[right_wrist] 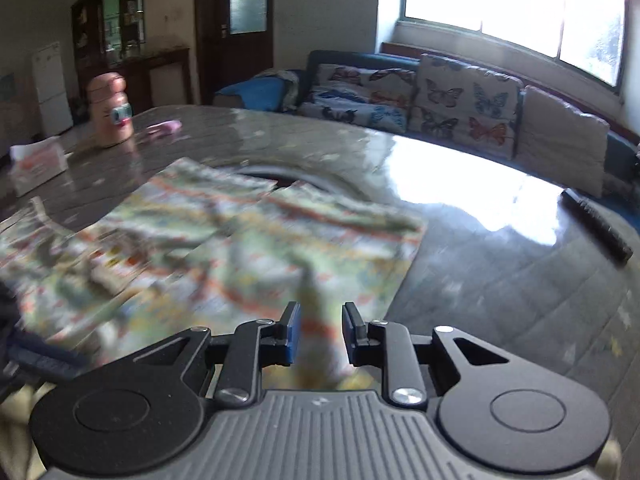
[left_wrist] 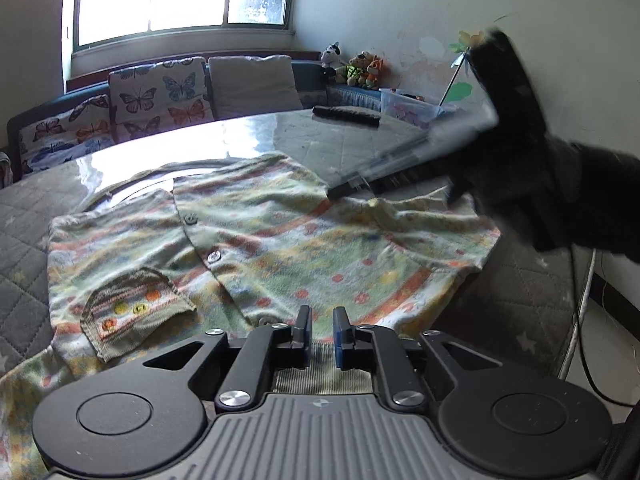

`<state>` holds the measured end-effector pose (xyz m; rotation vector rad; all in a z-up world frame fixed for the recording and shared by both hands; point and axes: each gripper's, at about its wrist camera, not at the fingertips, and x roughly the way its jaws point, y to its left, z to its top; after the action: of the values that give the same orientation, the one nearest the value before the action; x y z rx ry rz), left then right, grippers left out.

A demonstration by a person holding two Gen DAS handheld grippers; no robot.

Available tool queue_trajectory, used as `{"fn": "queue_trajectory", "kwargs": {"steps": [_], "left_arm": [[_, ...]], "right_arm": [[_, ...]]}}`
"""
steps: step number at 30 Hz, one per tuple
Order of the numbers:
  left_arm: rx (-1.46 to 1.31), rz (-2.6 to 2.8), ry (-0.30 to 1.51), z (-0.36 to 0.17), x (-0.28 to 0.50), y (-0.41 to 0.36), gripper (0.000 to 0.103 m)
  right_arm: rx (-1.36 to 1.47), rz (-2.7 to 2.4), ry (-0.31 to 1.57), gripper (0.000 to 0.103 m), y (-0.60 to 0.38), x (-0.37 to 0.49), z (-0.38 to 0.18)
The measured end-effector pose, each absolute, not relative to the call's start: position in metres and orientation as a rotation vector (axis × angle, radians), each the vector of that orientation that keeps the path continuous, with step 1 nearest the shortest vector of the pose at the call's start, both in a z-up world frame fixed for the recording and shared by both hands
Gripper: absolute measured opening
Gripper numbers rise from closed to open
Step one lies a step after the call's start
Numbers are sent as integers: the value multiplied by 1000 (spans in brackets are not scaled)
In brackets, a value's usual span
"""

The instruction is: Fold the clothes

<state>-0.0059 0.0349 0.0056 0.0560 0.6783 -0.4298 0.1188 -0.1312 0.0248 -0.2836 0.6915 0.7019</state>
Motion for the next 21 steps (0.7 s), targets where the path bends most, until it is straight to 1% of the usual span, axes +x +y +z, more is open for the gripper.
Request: {"fn": "queue_trajectory", "kwargs": {"steps": [2,3,5,11,19,21], "left_arm": [[66,-437,678,6,-3,28,25],[71,-440,677,6,-2,25,25],[80,-447,677,6,0,18,25],[112,-468,676,6,7,-3,25],[211,-488,705,-12,2,-21,25],[223,-486,702,-13,0,-22,25]], "right_arm": [[-286,732,696,25,-136,95,23],[-295,743,694,25,-138,86,22],[-325,764,686,27,-142,59,18],[-375,748,661,30,-159,12,5],[-314,722,604,32,-171,7,21],[-309,732,606,40,-167,9,19]]}}
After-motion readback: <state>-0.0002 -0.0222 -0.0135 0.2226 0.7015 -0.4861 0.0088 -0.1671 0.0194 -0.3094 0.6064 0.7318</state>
